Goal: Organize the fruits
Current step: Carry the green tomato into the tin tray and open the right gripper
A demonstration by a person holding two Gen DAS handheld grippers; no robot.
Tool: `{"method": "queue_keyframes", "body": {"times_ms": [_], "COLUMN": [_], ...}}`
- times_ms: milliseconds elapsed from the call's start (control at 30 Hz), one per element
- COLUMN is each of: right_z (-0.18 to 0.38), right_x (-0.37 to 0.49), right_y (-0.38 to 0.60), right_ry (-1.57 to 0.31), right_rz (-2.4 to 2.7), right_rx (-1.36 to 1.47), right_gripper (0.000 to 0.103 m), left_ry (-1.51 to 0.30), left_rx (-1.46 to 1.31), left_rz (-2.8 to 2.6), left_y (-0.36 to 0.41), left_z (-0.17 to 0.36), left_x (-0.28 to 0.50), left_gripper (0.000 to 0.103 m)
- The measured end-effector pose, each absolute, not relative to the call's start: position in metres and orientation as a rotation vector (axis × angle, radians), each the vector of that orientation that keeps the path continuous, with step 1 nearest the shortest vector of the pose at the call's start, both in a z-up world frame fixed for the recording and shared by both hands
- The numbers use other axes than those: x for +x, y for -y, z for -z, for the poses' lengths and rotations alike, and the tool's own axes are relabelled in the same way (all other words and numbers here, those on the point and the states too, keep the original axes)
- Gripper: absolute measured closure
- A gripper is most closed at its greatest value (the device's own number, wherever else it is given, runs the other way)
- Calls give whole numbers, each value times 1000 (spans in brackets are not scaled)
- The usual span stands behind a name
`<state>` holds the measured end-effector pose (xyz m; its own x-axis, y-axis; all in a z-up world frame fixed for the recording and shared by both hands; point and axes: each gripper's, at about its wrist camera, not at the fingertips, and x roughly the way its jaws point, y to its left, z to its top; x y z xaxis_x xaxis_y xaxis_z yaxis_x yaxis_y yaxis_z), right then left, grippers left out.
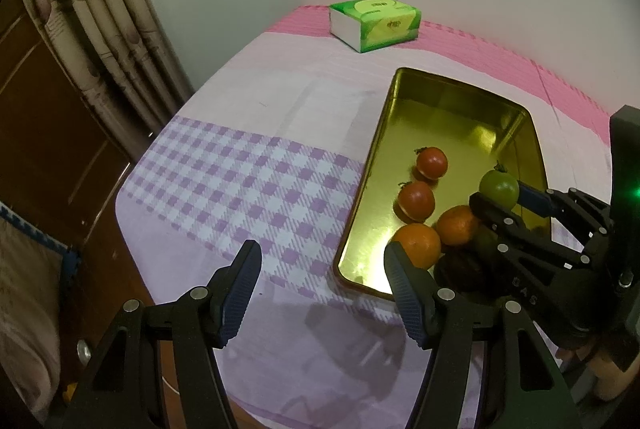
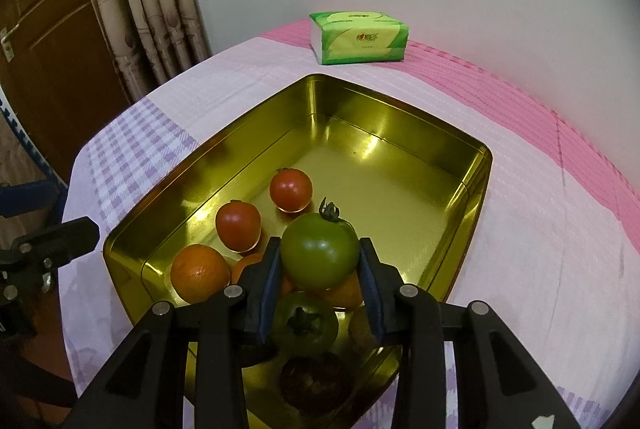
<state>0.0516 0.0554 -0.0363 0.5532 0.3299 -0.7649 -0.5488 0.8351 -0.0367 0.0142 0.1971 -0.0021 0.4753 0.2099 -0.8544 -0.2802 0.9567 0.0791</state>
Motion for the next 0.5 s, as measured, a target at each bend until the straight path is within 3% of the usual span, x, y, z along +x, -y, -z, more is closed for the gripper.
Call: {"method": "queue_keyframes", "body": {"times_ms": [367,500], "right_z": [33,31], "right_x": [46,43], "right_y": [-54,-51], "right_ry": [-822,-822], "right_rz": [-524,-517], "right_rx": [-277,-266], "right_gripper": [59,51], "left_ry": [-1037,-1037], "left_rx": [-62,-59], "left_rz": [-289,-286], "left_y": [-194,-193], "left_z": [4,5], "left_x": [15,15], "left_gripper": [38,38]}}
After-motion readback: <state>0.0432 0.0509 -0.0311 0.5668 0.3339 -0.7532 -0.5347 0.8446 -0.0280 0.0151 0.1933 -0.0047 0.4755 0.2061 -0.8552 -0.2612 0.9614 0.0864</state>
